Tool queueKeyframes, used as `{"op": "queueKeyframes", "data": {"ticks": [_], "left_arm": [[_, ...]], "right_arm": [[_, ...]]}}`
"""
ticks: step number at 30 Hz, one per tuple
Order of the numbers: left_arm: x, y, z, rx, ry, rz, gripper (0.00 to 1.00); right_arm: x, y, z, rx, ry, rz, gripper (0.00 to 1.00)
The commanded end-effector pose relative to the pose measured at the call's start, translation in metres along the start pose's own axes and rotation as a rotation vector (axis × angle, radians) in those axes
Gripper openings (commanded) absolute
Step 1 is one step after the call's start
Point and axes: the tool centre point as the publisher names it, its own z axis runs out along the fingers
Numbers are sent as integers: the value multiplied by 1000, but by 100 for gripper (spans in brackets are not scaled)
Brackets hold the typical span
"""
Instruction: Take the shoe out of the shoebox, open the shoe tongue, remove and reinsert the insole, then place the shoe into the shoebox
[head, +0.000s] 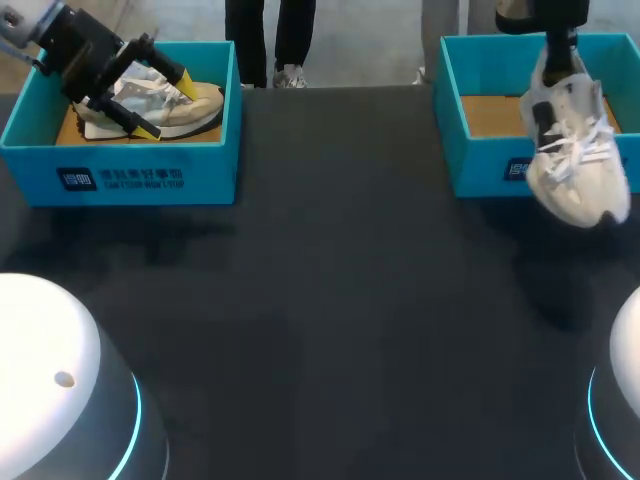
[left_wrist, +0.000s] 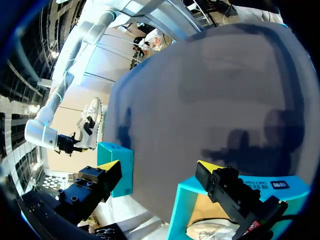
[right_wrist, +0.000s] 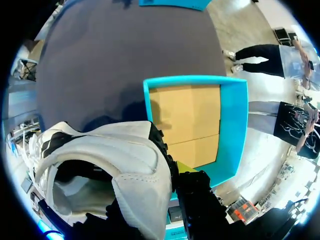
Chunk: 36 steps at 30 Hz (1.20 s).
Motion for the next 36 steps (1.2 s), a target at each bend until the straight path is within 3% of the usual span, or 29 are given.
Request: {"op": "queueKeyframes", "data": {"ticks": [1, 14, 22, 29, 36], "left_arm": [[0, 0, 0, -1, 3, 0, 100], [0, 0, 0, -1, 3, 0, 100], [0, 0, 0, -1, 3, 0, 100], [0, 0, 0, -1, 3, 0, 100], [0, 0, 0, -1, 3, 0, 100]], "right_arm": [[-13, -21, 10, -7, 11, -24, 0], [-53, -105, 56, 54, 72, 58, 0], [-72, -137, 80, 56, 109, 140, 0], [-79, -144, 81, 53, 111, 211, 0], [-80, -137, 71, 89, 131, 541, 0]]}}
